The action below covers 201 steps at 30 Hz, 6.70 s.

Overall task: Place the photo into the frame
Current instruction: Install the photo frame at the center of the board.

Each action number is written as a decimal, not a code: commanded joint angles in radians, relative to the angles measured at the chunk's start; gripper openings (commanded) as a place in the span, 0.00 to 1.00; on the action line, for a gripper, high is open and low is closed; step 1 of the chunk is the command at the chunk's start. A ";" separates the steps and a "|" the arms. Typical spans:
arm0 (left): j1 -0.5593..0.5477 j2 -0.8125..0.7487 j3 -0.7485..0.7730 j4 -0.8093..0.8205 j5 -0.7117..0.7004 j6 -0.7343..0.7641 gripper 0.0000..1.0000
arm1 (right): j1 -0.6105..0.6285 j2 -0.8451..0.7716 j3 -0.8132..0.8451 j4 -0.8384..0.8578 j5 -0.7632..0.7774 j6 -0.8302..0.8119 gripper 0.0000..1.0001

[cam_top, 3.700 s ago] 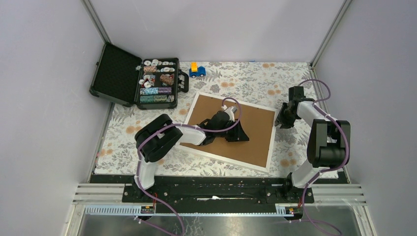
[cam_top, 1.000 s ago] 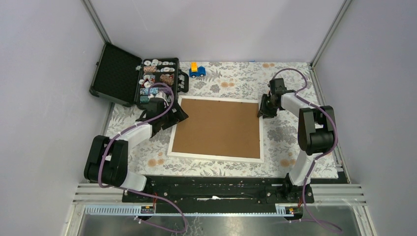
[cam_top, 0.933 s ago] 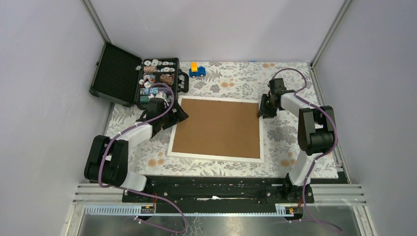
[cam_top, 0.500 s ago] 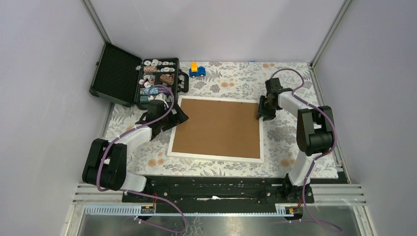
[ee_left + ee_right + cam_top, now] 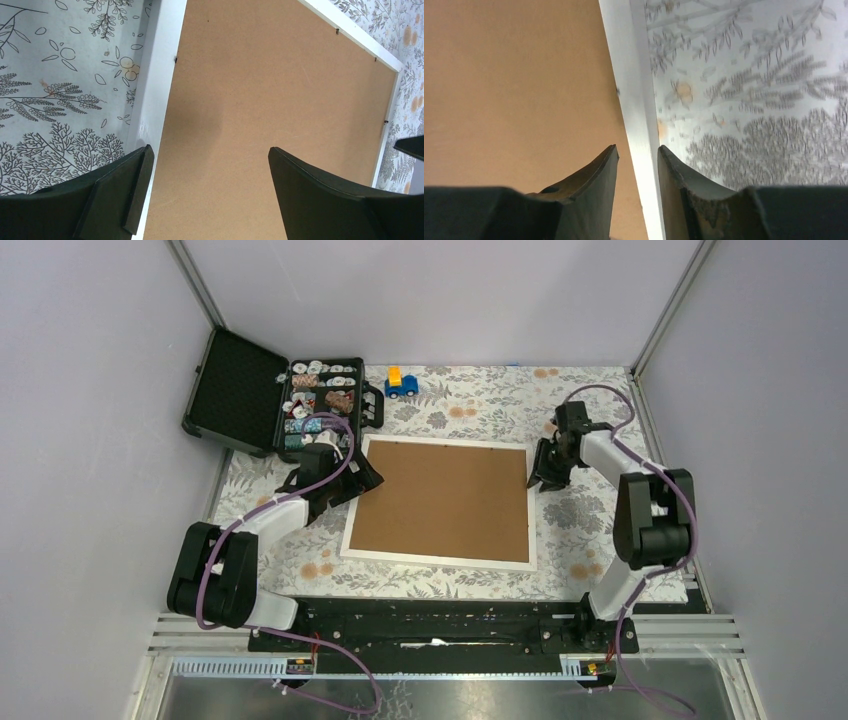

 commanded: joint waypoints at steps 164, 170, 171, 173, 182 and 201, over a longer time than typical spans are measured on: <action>-0.010 -0.006 -0.035 -0.132 0.025 0.010 0.95 | 0.010 0.141 0.034 0.032 0.057 -0.040 0.30; -0.010 0.000 -0.032 -0.130 0.029 0.009 0.95 | 0.016 0.167 0.053 0.044 0.035 -0.045 0.30; -0.010 0.000 -0.031 -0.129 0.030 0.009 0.95 | 0.016 0.169 0.054 0.045 0.030 -0.047 0.30; -0.010 -0.001 -0.029 -0.130 0.031 0.009 0.95 | 0.023 0.173 0.045 0.046 0.016 -0.046 0.30; -0.010 -0.004 -0.034 -0.122 0.038 0.001 0.95 | 0.127 0.191 -0.006 0.070 0.014 -0.014 0.30; -0.016 -0.007 -0.052 -0.108 0.060 -0.016 0.95 | 0.474 0.474 0.375 -0.208 0.354 0.206 0.31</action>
